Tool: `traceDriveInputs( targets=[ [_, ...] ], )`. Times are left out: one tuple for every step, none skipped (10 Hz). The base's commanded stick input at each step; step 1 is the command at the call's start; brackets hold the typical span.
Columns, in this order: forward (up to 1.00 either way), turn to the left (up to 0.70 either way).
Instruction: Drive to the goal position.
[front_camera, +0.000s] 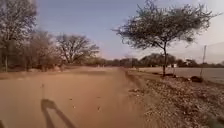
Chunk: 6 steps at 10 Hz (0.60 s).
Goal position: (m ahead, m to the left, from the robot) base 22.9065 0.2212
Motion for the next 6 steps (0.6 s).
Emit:
traceDriveInputs(
  targets=[
    [0.70,0.00],
    [0.70,0.00],
    [0.70,0.00],
    [0.70,0.00],
    [0.70,0.00],
    [0.70,0.00]
  ],
)
